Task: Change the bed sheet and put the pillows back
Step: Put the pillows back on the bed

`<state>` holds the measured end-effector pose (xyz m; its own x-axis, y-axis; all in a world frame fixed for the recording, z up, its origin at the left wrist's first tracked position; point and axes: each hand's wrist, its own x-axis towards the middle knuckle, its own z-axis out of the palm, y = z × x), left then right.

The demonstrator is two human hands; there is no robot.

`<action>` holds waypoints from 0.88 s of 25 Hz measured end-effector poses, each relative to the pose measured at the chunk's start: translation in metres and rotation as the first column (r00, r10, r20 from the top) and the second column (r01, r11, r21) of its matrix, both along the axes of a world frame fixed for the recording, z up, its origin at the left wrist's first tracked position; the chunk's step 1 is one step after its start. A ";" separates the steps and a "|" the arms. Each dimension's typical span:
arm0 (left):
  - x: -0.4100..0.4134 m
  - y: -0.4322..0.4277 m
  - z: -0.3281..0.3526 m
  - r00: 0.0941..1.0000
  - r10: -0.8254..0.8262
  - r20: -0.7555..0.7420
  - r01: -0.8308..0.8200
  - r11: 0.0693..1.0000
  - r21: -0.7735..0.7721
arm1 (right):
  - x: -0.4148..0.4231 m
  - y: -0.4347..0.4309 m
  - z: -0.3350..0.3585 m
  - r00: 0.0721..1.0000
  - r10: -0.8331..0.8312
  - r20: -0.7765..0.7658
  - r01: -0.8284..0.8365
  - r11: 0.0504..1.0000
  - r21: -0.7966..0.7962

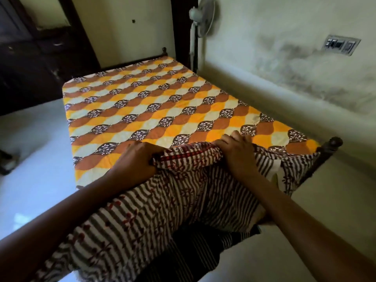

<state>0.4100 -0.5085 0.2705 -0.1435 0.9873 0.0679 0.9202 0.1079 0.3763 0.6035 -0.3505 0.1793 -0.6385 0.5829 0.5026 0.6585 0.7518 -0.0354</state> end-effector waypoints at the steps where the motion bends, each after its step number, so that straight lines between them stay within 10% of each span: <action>1: 0.006 0.011 0.008 1.000 0.004 -0.020 -0.004 1.000 0.006 | 0.004 0.017 0.006 0.999 0.020 -0.046 -0.019 0.999 0.037; 8: 0.067 0.118 0.028 0.978 0.038 -0.206 -0.005 0.987 0.158 | 0.055 0.144 0.043 0.963 0.133 -0.235 -0.165 0.979 -0.121; 15: 0.082 0.266 -0.039 0.982 0.177 -0.071 -0.151 0.949 0.277 | 0.067 0.290 0.045 0.986 0.142 -0.085 -0.150 0.984 -0.095; 22: 0.081 0.404 -0.085 0.959 0.068 -0.276 0.054 0.909 0.413 | 0.080 0.422 0.022 0.997 0.074 0.011 -0.073 0.996 -0.052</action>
